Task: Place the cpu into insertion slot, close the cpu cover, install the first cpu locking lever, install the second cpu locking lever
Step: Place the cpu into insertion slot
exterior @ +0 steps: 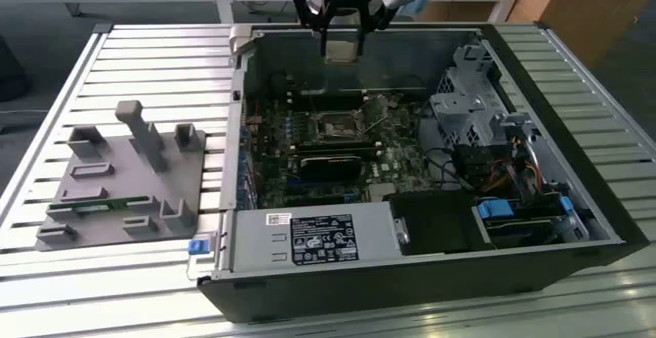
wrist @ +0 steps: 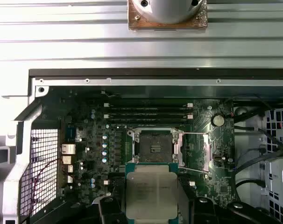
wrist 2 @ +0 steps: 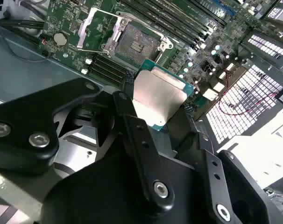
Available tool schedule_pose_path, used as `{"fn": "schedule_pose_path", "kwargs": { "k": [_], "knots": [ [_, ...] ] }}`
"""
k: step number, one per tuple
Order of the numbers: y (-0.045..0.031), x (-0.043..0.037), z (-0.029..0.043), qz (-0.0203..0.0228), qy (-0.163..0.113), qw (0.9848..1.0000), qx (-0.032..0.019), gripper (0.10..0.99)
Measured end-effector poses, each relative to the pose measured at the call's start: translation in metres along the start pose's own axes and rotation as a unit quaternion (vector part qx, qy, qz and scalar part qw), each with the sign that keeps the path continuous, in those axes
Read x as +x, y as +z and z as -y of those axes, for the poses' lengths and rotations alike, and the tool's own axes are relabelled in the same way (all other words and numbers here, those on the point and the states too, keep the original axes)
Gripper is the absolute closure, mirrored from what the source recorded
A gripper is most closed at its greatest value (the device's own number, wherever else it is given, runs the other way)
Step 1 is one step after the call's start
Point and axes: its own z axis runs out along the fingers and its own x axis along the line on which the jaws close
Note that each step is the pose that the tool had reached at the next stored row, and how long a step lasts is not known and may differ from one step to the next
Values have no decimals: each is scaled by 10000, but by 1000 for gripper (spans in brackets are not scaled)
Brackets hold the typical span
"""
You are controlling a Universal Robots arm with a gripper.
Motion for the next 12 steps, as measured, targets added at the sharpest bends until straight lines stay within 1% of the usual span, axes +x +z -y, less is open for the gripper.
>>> {"fn": "schedule_pose_path", "kwargs": {
  "k": [8,12],
  "knots": [
    [0,0,0,1,10,10000,0,553],
    [0,0,0,10,107,9999,-2,553]
  ]
}}
